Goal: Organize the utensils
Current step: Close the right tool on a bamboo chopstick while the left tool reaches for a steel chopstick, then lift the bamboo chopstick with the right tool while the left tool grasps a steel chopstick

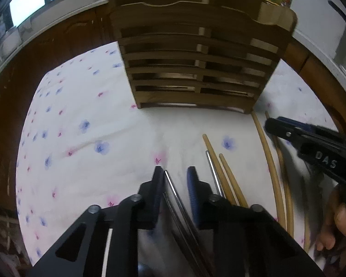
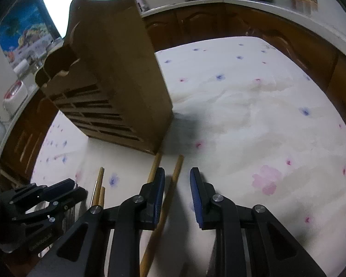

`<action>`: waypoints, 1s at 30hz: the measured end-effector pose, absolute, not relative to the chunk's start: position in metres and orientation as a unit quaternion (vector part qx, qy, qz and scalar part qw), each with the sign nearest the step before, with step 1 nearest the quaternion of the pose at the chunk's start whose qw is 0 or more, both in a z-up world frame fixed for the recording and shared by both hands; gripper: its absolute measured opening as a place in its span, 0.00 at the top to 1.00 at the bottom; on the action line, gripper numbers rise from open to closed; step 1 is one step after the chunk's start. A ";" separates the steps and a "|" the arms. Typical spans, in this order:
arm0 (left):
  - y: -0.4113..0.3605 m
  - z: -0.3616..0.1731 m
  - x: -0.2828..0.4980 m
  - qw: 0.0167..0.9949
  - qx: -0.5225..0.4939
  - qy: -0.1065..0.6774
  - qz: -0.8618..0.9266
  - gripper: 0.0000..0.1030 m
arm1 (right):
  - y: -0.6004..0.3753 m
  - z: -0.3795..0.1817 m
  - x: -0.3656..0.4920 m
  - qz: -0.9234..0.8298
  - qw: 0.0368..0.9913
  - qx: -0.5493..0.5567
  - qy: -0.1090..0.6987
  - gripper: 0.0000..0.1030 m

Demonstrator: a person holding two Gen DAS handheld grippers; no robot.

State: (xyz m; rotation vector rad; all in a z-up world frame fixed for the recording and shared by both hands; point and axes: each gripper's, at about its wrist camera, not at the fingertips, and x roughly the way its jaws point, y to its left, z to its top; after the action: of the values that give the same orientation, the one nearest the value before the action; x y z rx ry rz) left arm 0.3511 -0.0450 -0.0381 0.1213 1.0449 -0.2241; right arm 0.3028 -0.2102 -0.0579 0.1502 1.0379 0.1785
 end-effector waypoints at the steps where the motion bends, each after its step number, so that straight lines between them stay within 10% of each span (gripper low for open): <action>1: -0.047 -0.039 0.351 0.859 0.060 0.496 -0.110 0.91 | -0.207 -0.058 0.303 0.084 0.863 0.060 0.494 0.78; 6: -0.048 -0.037 0.346 0.862 0.050 0.491 -0.112 0.96 | -0.198 -0.061 0.304 0.097 0.868 0.035 0.485 0.92; 23: -0.019 0.013 0.300 0.880 -0.016 0.454 -0.141 1.00 | -0.222 0.018 0.259 0.140 0.899 0.121 0.397 0.96; 30: -0.041 -0.004 0.313 0.864 0.002 0.478 -0.158 0.81 | -0.223 0.017 0.246 0.142 0.899 0.129 0.394 0.96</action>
State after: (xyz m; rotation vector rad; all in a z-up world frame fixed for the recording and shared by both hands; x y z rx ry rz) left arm 0.3132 -0.0413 -0.0040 0.0049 1.0027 -0.3304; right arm 0.2459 -0.2226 0.0174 0.2675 0.8147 0.2942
